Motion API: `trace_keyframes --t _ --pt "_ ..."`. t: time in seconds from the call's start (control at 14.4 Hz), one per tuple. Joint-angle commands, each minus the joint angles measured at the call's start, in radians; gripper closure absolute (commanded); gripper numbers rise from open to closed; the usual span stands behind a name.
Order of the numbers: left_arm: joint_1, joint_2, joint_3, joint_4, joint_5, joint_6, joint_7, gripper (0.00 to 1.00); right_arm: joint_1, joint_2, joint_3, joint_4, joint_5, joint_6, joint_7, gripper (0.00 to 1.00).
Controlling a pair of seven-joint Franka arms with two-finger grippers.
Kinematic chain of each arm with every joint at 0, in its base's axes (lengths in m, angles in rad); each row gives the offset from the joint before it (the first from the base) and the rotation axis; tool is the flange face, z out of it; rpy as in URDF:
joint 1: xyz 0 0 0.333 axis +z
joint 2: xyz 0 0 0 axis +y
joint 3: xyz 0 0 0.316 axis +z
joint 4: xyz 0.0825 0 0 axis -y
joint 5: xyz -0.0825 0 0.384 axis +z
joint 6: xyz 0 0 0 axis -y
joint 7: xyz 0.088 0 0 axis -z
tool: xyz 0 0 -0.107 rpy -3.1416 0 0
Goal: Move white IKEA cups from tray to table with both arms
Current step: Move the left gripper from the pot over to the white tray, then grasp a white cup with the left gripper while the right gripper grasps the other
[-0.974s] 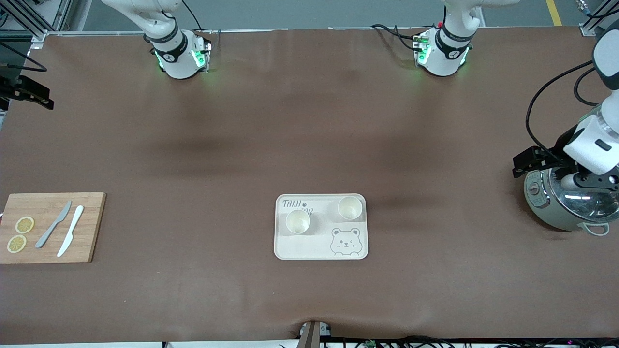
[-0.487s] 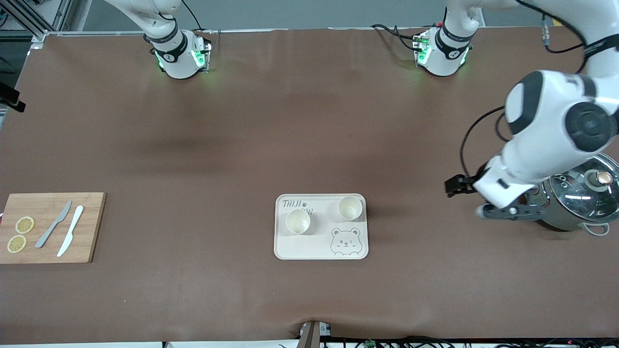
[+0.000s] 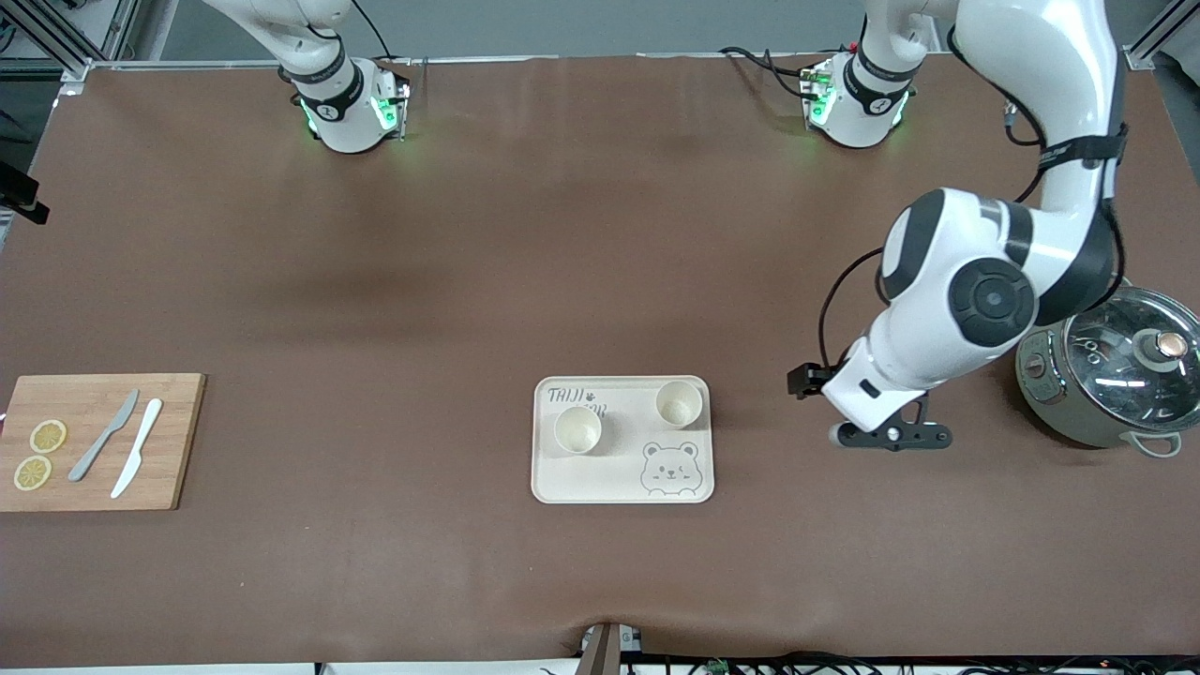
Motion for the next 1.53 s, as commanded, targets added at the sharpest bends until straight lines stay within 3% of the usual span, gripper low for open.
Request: trace_keyframes --t 0.0,0.21,0.56,0.77,0.9,1.04,1.46 --pt "-0.048 0.056 0.006 0.033 -0.012 0.029 -0.078 0.00 0.013 -0.007 0.002 0.005 0.027 0.004 -0.007 0.00" --pt "-0.093 0.102 0.006 0.013 -0.013 0.172 -0.185 0.00 0.032 -0.005 0.002 0.003 0.030 0.003 0.025 0.00" --pt "-0.154 0.176 0.004 0.000 -0.018 0.229 -0.279 0.00 0.085 0.002 0.001 0.013 0.020 0.000 0.110 0.00" --pt "-0.173 0.177 0.003 -0.078 -0.019 0.342 -0.306 0.00 0.088 0.019 0.001 0.013 0.026 -0.003 0.119 0.00" --pt "-0.177 0.174 0.004 -0.101 -0.019 0.375 -0.325 0.00 0.131 0.095 0.004 0.077 0.030 -0.012 0.199 0.00" --pt "-0.193 0.176 0.004 -0.101 -0.019 0.385 -0.343 0.00 0.159 0.163 0.008 0.092 0.117 0.033 0.254 0.00" --pt "-0.194 0.182 0.004 -0.118 -0.018 0.415 -0.348 0.00 0.447 0.361 0.015 0.092 0.113 0.343 0.710 0.00"
